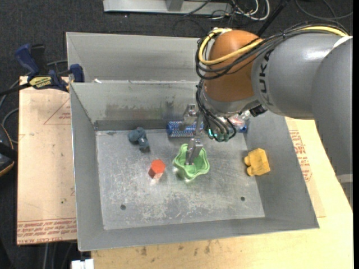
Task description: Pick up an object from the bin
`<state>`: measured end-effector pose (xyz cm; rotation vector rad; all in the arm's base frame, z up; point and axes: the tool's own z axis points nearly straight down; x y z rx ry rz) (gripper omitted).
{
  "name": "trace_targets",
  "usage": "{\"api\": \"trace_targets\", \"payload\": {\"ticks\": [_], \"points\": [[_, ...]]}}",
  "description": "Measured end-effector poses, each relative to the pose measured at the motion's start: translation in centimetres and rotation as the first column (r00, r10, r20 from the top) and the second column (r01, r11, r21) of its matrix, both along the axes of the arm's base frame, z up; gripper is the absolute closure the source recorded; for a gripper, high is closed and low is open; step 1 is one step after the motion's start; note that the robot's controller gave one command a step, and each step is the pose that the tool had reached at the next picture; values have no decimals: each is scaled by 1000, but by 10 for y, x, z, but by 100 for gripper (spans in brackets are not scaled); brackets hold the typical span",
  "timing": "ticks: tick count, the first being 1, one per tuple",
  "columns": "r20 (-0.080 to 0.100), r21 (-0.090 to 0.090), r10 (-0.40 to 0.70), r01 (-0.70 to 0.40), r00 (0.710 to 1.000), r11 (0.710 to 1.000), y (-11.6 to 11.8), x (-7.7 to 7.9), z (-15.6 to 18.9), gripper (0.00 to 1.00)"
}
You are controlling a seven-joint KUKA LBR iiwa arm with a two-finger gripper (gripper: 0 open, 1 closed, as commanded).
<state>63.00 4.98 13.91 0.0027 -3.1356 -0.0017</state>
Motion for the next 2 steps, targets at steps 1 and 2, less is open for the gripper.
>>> {"api": "trace_targets", "payload": {"ticks": [1,2], "points": [[6,0,158,-158,987,987,-3,0,-52,0],[10,2,156,-156,988,988,-2,2,-49,100]]}}
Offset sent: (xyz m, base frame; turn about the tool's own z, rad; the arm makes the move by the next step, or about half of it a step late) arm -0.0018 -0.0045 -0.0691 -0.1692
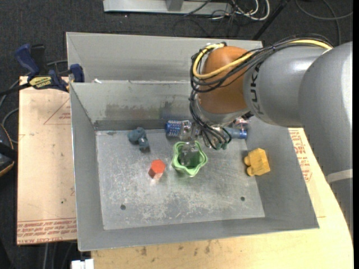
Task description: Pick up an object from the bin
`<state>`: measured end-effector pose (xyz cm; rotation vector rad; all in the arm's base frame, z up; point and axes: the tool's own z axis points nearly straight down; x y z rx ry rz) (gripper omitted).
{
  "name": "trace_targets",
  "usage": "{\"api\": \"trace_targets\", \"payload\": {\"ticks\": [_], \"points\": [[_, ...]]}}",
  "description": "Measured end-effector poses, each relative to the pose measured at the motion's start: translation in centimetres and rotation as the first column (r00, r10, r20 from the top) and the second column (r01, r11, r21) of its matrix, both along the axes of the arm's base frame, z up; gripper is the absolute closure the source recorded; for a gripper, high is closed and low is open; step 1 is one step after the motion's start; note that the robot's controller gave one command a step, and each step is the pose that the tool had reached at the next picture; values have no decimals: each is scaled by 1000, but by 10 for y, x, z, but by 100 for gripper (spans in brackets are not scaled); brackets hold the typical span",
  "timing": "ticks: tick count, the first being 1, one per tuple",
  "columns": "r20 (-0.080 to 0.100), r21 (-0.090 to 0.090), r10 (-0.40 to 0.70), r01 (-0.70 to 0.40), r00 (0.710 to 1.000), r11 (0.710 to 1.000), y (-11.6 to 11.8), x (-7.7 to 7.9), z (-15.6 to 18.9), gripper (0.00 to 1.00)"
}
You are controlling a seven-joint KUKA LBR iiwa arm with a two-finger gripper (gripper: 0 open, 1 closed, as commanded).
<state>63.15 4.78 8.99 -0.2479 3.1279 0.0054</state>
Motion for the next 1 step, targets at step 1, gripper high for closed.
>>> {"api": "trace_targets", "payload": {"ticks": [1], "points": [[8,-1,-27,27,1000,1000,10,1,134,100]]}}
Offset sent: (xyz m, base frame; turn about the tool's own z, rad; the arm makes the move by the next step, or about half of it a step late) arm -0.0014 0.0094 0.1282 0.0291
